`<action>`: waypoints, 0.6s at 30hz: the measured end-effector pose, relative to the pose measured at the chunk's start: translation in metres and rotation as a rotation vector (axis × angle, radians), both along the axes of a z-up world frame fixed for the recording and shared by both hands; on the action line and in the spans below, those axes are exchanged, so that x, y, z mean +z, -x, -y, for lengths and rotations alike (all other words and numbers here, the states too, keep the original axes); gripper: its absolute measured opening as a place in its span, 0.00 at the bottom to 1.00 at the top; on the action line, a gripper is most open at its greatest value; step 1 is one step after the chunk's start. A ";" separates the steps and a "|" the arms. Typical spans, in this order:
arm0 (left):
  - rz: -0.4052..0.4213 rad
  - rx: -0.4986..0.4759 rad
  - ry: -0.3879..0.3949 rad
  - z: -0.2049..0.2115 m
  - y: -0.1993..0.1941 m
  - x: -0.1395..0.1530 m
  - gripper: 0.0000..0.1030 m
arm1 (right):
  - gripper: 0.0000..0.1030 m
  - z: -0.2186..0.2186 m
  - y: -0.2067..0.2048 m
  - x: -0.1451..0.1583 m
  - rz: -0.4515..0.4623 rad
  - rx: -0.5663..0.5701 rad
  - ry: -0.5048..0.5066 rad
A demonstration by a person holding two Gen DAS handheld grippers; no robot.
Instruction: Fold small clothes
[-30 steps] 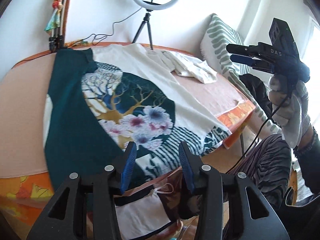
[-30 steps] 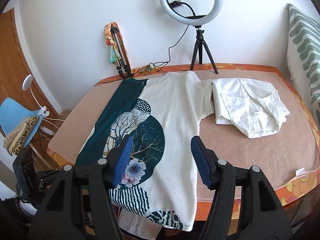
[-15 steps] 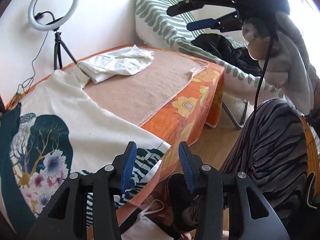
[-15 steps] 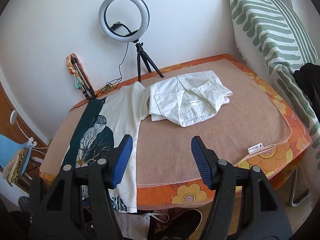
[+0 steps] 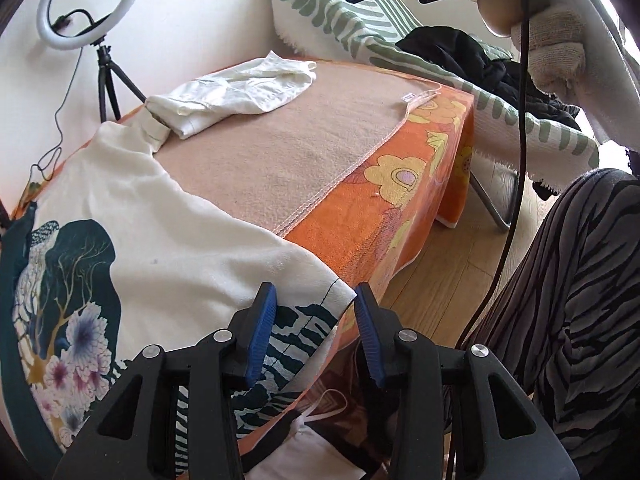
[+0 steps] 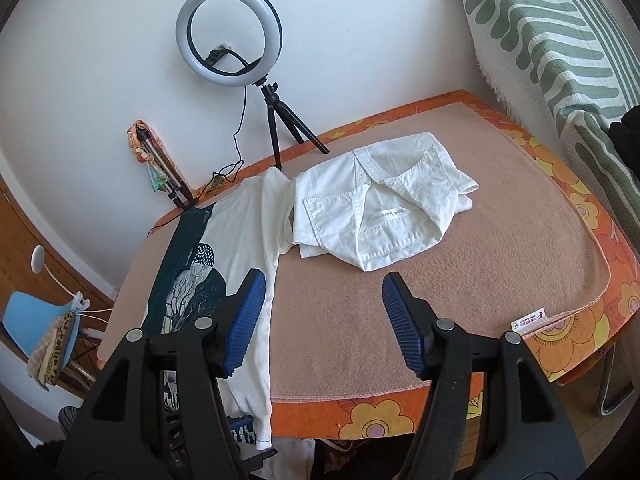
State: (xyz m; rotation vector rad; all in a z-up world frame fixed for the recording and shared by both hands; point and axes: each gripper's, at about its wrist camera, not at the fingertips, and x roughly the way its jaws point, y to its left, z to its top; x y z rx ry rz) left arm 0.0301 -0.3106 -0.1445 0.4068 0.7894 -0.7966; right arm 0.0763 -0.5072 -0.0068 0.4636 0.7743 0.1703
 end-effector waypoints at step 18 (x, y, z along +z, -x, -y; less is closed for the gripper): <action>-0.150 0.120 0.310 -0.050 -0.024 0.030 0.04 | 0.62 -0.063 -0.182 0.003 0.008 0.238 0.145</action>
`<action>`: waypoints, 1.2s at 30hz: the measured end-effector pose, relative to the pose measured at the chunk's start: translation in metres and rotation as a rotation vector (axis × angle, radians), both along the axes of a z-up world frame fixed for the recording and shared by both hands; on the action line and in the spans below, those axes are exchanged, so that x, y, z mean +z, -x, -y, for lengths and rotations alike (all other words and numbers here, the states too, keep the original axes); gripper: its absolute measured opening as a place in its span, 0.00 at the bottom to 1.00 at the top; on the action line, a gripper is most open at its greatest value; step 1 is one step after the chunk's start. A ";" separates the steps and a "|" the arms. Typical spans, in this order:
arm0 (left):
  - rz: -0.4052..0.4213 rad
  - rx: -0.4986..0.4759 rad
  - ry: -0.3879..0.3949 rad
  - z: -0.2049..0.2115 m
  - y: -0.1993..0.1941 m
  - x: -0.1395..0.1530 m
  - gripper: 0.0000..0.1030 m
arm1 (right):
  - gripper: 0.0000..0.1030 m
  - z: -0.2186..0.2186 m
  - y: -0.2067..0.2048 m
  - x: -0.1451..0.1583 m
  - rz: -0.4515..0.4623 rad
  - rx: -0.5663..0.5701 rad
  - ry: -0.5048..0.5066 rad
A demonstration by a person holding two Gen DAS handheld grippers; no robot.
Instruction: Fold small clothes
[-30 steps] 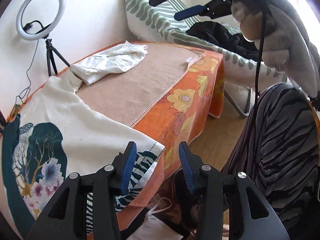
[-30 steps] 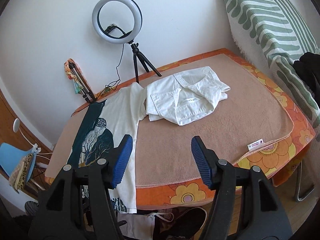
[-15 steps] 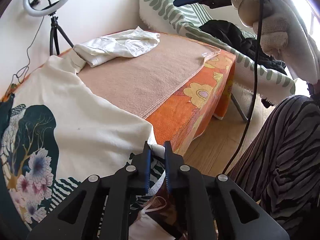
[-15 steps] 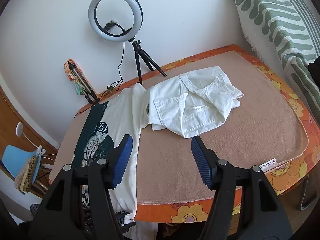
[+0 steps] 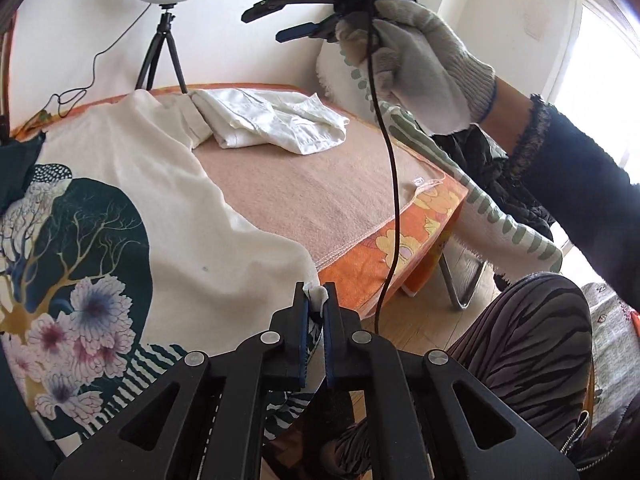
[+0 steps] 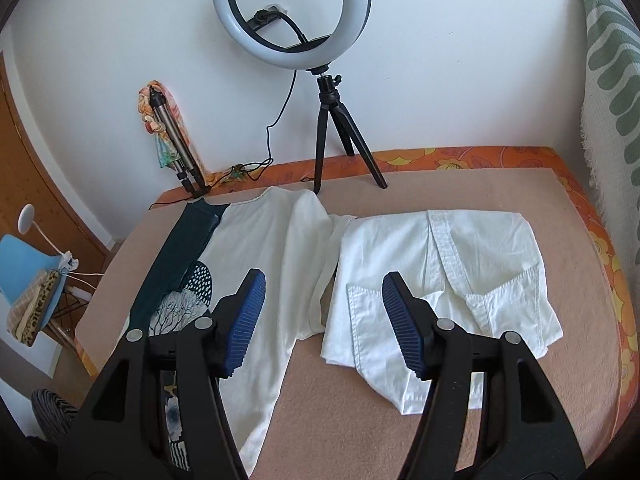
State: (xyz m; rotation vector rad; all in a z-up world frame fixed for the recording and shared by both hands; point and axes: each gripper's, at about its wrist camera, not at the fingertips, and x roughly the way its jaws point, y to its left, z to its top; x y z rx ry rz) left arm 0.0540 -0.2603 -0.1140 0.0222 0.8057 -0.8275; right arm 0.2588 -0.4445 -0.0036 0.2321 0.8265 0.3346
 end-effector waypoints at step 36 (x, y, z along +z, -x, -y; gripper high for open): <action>-0.122 0.095 0.155 -0.042 -0.030 -0.001 0.04 | 0.07 -0.096 -0.199 -0.140 -0.272 0.107 0.208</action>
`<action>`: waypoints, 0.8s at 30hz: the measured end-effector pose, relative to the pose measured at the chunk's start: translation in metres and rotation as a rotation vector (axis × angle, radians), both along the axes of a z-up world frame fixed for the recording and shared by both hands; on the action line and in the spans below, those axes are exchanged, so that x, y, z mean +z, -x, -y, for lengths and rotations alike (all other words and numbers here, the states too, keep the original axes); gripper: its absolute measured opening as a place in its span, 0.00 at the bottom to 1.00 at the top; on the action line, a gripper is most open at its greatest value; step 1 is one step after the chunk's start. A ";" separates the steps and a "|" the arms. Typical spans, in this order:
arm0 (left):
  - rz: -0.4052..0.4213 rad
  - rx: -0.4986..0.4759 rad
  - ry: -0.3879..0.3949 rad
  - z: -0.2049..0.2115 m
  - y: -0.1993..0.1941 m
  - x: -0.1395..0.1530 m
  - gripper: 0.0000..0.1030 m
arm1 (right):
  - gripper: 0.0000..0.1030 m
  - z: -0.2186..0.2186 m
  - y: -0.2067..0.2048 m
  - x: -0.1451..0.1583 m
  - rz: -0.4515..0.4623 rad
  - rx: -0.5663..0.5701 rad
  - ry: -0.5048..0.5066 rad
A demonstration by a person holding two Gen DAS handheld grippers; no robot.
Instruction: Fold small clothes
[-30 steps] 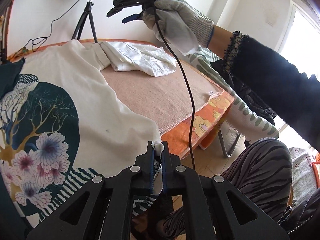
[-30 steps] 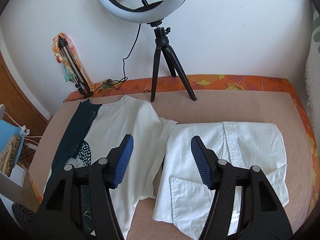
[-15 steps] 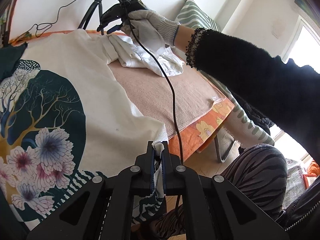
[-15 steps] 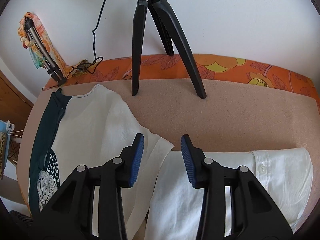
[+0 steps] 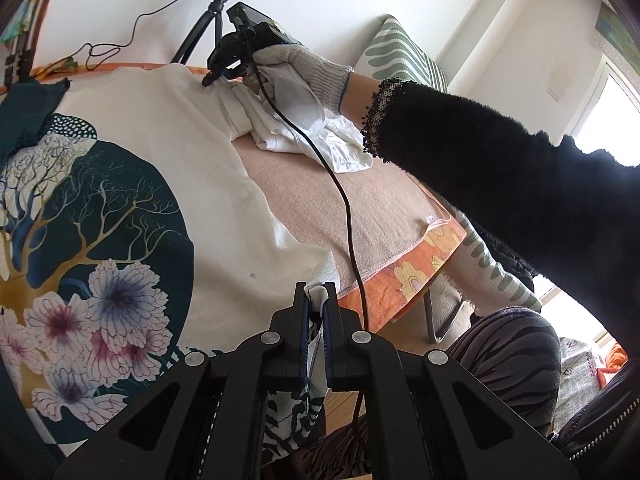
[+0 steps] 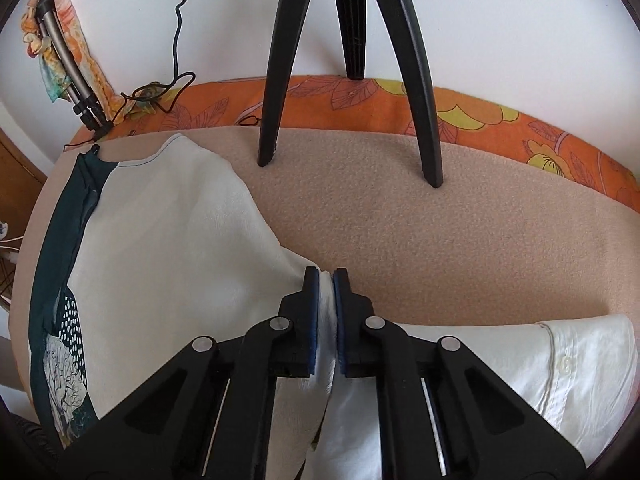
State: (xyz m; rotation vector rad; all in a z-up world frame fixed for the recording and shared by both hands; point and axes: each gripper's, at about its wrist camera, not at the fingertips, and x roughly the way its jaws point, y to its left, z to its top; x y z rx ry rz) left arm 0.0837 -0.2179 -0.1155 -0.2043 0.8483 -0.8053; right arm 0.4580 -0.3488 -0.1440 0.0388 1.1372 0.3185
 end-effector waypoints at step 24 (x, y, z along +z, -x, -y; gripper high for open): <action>-0.032 0.205 0.115 -0.079 0.030 -0.011 0.04 | 0.06 -0.143 0.009 0.094 0.075 0.010 0.269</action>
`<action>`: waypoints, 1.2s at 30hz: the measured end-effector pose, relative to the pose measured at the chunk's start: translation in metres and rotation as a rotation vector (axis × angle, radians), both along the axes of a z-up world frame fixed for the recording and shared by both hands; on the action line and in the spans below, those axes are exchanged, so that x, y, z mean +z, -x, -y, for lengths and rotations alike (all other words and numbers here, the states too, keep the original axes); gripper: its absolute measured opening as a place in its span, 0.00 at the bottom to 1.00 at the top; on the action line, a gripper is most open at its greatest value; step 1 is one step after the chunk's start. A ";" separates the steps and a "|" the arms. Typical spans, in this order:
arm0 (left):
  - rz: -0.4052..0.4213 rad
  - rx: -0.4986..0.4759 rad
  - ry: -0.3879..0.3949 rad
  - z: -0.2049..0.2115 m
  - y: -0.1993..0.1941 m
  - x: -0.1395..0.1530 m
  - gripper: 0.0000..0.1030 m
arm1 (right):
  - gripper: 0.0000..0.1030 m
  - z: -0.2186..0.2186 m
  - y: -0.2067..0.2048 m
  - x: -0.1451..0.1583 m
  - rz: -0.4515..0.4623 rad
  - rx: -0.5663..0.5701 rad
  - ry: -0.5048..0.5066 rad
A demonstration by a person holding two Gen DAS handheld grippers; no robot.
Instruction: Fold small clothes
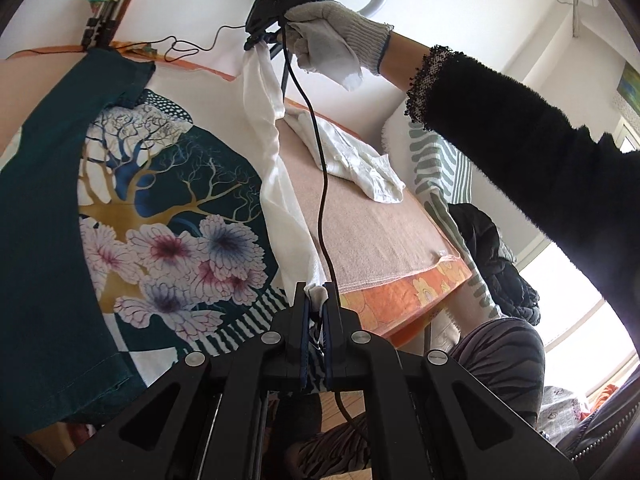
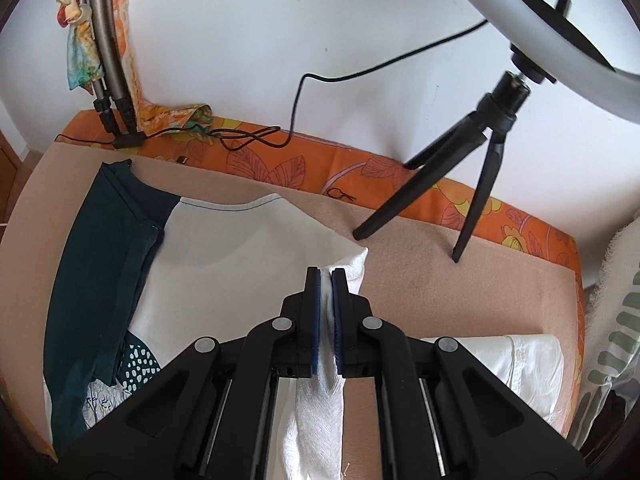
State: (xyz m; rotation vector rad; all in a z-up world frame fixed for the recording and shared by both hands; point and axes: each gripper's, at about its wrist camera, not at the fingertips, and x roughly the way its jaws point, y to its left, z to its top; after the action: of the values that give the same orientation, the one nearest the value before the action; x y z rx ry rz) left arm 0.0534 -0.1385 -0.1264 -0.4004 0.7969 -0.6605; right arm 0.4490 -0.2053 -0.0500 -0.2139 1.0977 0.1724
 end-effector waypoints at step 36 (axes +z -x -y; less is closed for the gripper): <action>-0.055 0.068 0.023 -0.033 0.021 -0.018 0.04 | 0.13 -0.045 0.090 -0.085 -0.292 0.081 -0.224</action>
State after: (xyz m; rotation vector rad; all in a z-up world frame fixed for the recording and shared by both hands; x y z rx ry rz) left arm 0.0326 -0.1051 -0.1441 -0.4667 0.8250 -0.5976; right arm 0.3588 -0.1600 -0.1352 -0.0322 1.3490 0.4065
